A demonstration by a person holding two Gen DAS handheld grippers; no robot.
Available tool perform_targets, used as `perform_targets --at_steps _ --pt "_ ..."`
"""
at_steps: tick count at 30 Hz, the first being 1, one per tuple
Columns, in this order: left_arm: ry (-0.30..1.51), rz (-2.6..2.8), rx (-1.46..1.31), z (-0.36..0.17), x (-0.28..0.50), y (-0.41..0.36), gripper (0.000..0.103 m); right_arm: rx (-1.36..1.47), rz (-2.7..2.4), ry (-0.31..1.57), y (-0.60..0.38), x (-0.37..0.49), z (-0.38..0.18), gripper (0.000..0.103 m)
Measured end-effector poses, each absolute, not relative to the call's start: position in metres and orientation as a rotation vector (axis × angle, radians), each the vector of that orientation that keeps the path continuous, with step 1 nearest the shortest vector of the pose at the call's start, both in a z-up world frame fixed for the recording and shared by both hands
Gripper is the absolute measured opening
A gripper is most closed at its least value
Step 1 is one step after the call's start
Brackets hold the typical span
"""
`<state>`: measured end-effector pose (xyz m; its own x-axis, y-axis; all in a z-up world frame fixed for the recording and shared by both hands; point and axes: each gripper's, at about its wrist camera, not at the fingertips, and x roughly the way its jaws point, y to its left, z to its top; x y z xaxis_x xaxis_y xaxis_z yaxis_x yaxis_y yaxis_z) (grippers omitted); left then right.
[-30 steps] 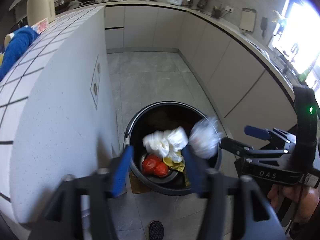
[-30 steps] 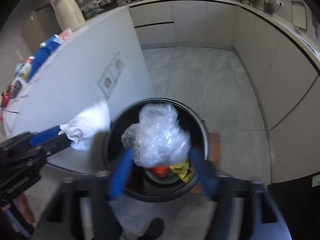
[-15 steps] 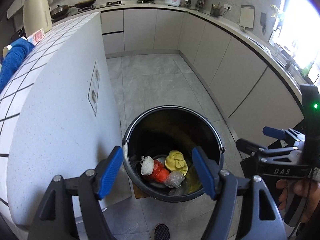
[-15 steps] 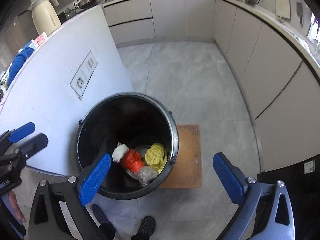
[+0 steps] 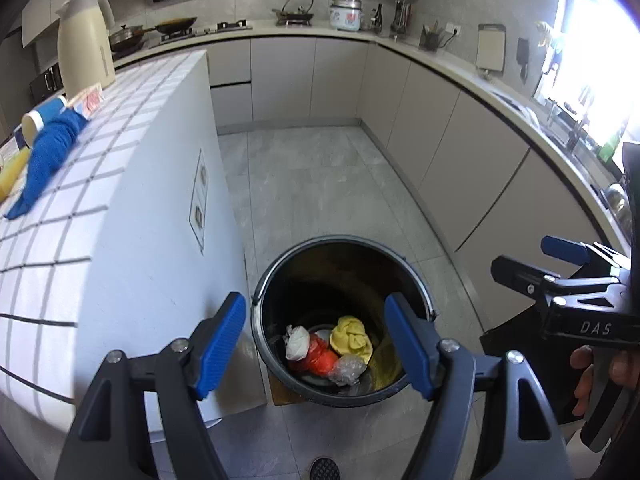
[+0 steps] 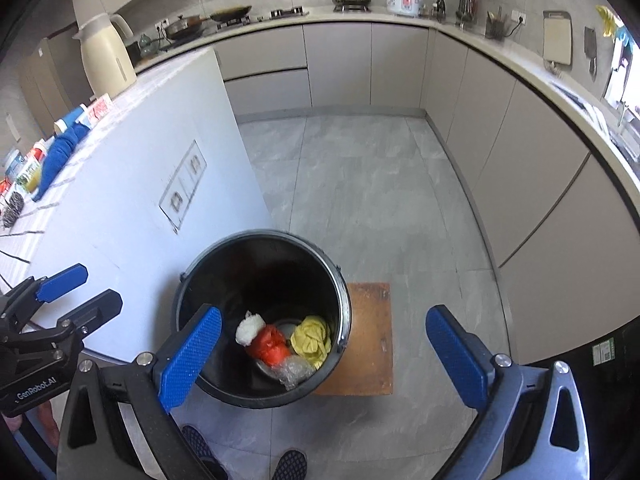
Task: Collect trash
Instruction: 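Move both tools back from the bin toward the island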
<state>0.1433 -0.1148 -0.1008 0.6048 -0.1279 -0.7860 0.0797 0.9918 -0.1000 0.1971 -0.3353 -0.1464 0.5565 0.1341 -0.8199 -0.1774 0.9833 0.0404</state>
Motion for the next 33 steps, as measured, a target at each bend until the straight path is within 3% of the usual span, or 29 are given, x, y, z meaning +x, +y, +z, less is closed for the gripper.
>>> perform_targets --at_steps 13,33 --pt "0.824 -0.095 -0.065 -0.065 0.13 -0.097 0.074 -0.047 0.205 0.831 -0.318 0.18 -0.086 0.103" --pt "0.716 -0.013 -0.111 -0.04 0.097 -0.023 0.074 -0.051 0.255 0.752 -0.256 0.164 -0.06 0.103"
